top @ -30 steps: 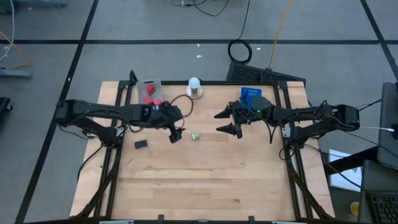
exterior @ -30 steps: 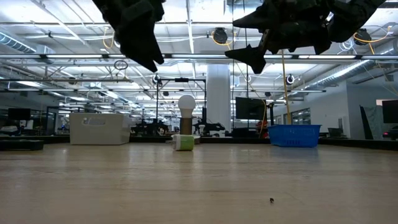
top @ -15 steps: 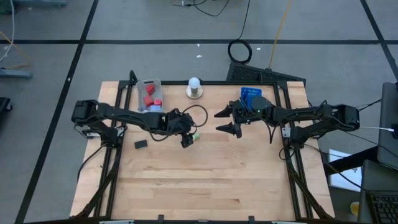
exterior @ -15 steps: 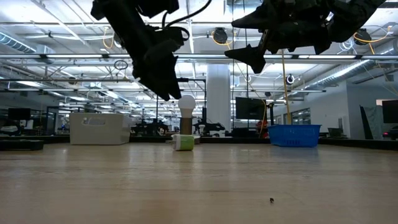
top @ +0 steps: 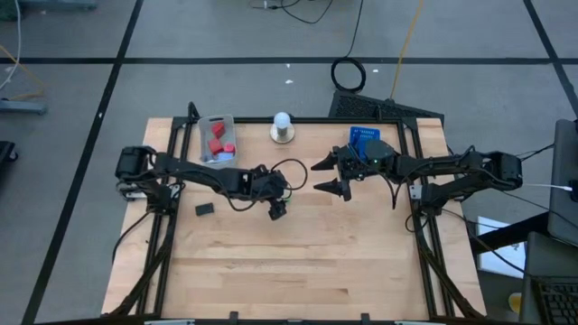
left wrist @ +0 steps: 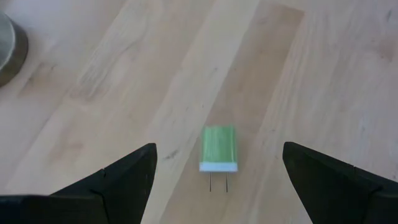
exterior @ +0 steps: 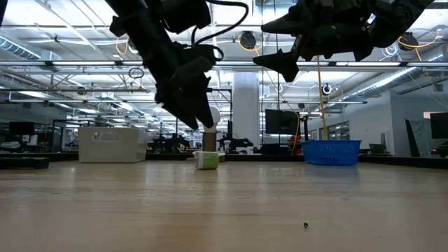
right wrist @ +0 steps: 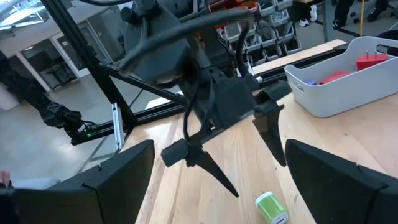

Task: Pick & Place Office items
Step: Put the green charger adapter into the gray bin

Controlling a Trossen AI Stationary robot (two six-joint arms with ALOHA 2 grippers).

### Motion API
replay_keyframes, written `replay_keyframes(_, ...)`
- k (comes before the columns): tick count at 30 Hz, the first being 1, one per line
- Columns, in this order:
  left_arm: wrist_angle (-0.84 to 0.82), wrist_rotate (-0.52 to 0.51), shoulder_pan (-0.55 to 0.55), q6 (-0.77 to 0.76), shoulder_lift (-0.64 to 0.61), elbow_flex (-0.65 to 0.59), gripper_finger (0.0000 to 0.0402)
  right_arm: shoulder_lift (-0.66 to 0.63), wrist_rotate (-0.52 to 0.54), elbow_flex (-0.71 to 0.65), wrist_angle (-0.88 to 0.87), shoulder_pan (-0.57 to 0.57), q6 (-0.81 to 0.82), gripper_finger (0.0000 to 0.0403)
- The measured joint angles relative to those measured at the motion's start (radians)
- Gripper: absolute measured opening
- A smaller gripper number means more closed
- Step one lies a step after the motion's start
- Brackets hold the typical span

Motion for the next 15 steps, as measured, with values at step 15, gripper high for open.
replay_keyframes(15,0.023,-0.058,0.002,-0.002,0.066,-0.001,0.0351,0.0,-0.001,0.0,-0.007,0.0,0.0,0.0352)
